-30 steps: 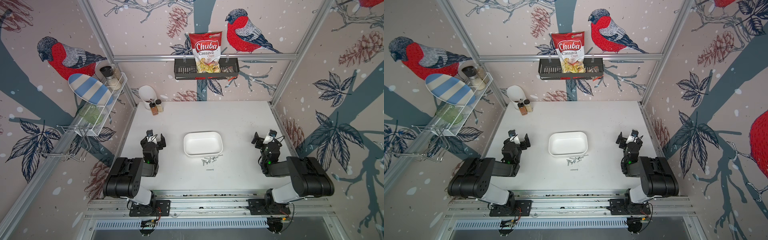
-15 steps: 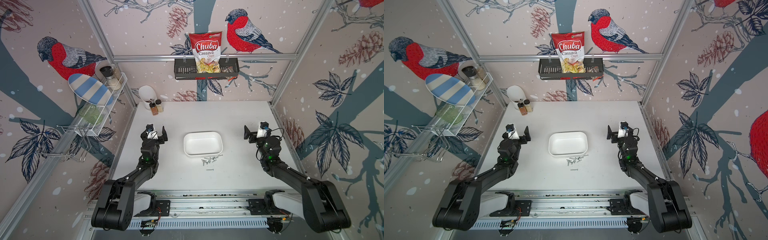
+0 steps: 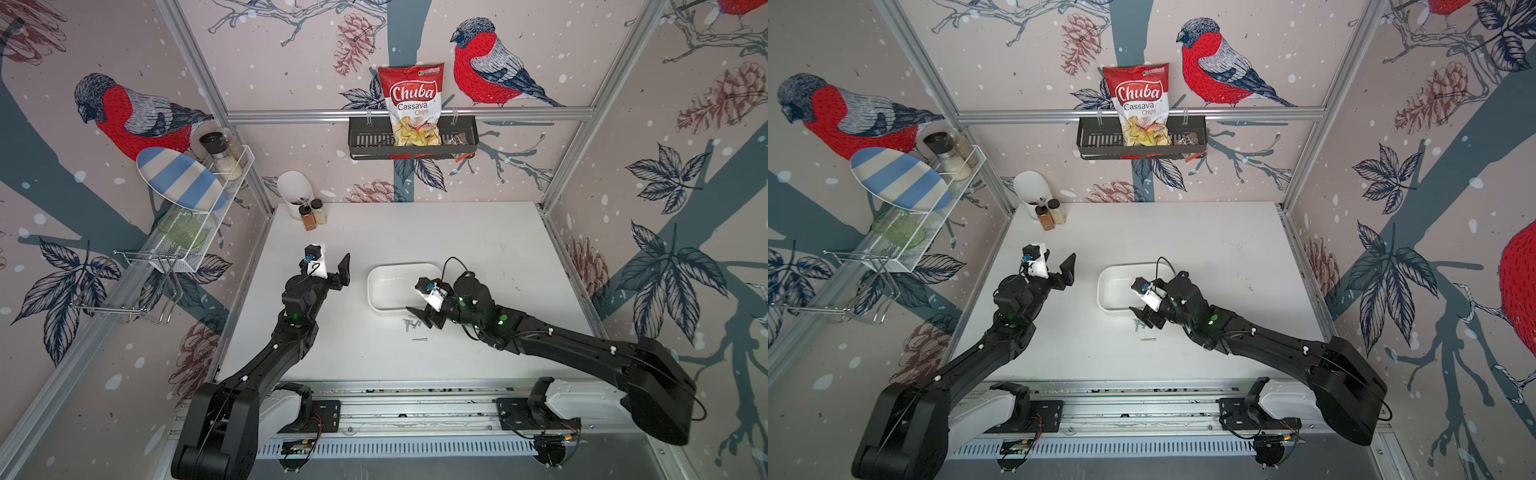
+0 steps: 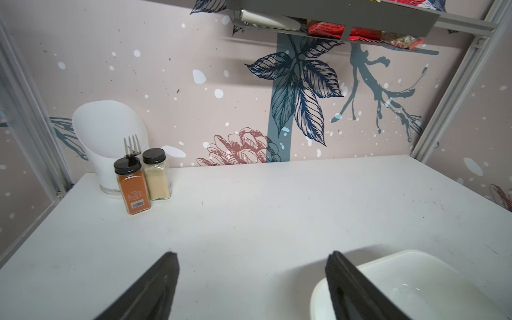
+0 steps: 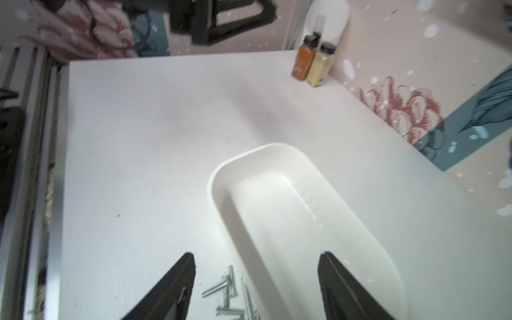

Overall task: Put the screws on the desktop into the storage box
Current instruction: Pick up the screw from the center of the board.

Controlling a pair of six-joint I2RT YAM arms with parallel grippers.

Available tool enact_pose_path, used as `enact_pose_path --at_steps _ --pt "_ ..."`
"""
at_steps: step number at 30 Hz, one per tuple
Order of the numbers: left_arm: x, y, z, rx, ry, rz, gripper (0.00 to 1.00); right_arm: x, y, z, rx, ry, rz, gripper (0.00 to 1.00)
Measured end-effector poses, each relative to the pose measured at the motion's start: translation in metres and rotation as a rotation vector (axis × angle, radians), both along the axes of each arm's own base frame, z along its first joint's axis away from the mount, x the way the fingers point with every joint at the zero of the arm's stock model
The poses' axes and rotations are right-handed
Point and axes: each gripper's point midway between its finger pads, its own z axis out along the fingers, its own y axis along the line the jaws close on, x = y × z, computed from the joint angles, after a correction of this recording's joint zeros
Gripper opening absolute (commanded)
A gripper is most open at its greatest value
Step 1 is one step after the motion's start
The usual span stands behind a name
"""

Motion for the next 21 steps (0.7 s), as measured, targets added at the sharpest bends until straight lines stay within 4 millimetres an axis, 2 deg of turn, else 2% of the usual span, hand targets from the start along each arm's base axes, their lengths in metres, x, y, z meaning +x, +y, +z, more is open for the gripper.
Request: enact_pose_path --at_steps 5,7,9,14,18,21 --pt "-0.002 -0.003 0.007 -0.034 0.004 -0.019 0.86 -0.026 0.004 -0.046 -0.167 0.048 0.078 0.47" --pt "-0.002 -0.004 0.007 -0.047 0.019 -0.019 0.86 -0.028 0.003 -0.063 -0.234 0.067 0.084 0.37" --pt "-0.003 -0.004 0.009 -0.066 0.028 -0.019 0.86 -0.027 0.001 -0.079 -0.300 0.087 0.078 0.33" --pt "-0.006 -0.004 0.015 -0.099 0.028 -0.019 0.86 -0.029 -0.006 -0.109 -0.423 0.132 0.069 0.34" --pt "-0.005 -0.003 0.011 -0.106 0.045 -0.010 0.86 -0.032 -0.013 -0.122 -0.475 0.157 0.069 0.37" --pt "-0.003 -0.001 0.004 -0.109 0.070 0.003 0.87 -0.035 -0.015 -0.127 -0.496 0.173 0.077 0.42"
